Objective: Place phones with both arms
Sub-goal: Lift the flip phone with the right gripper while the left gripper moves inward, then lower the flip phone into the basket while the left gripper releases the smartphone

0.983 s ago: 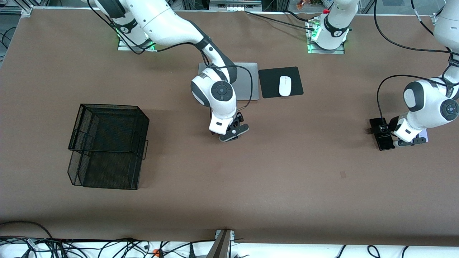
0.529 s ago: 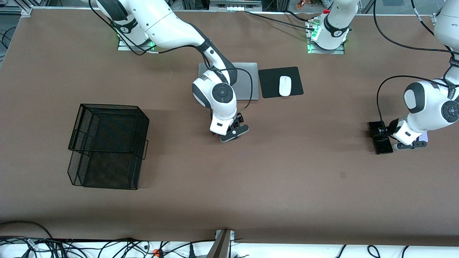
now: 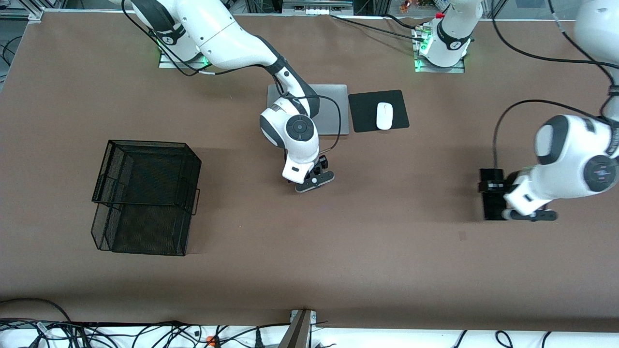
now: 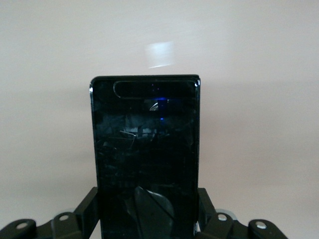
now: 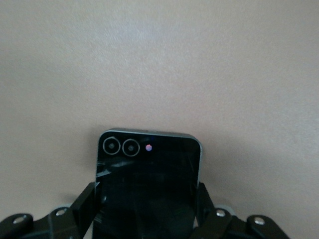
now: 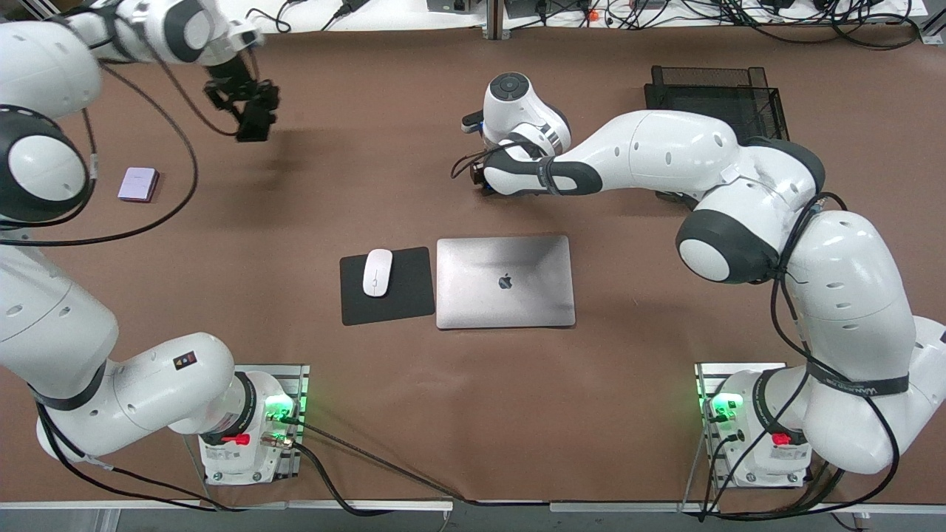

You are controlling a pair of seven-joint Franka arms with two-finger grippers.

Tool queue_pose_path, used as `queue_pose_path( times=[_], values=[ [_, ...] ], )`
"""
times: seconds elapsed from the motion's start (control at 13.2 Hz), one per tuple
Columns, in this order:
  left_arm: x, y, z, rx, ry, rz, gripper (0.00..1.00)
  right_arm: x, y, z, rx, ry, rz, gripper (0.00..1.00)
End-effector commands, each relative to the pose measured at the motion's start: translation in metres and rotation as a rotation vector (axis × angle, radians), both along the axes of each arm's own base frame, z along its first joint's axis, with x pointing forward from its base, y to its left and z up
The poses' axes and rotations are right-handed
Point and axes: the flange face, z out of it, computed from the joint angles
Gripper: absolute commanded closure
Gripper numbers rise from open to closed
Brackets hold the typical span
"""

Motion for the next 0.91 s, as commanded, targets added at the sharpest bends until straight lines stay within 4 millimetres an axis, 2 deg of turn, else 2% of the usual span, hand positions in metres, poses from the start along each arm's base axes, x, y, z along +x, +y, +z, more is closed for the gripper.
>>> queue_pose_path(
  times=[0.0,0.15,0.3,0.38,0.53,0.6,0.68,0.83],
  values=[
    [0.004,-0.069,0.015,0.038,-0.016,-0.011,0.74,0.004,-0.001,0.016,0.027,0.021,-0.039,1.0],
    [0.004,-0.104,0.024,0.027,-0.031,-0.006,0.74,0.014,-0.013,0.06,0.004,0.053,-0.065,1.0],
    [-0.001,-0.141,0.023,0.023,-0.035,-0.022,0.74,0.029,-0.043,0.12,-0.032,0.087,-0.101,1.0],
    [-0.004,-0.161,0.024,0.025,-0.038,-0.013,0.74,0.036,-0.065,0.144,-0.059,0.116,-0.127,1.0],
    [-0.013,-0.201,0.018,0.015,-0.031,0.008,0.74,0.048,-0.113,0.188,-0.099,0.158,-0.172,1.0],
    [-0.019,-0.23,0.014,0.0,-0.025,-0.001,0.74,0.055,-0.142,0.204,-0.124,0.165,-0.211,1.0],
    [-0.024,-0.256,0.004,-0.01,-0.011,-0.003,0.74,0.063,-0.178,0.22,-0.149,0.164,-0.229,1.0],
    [-0.045,-0.319,-0.017,-0.02,0.023,0.006,0.74,0.068,-0.251,0.238,-0.169,0.172,-0.262,1.0]
  ],
)
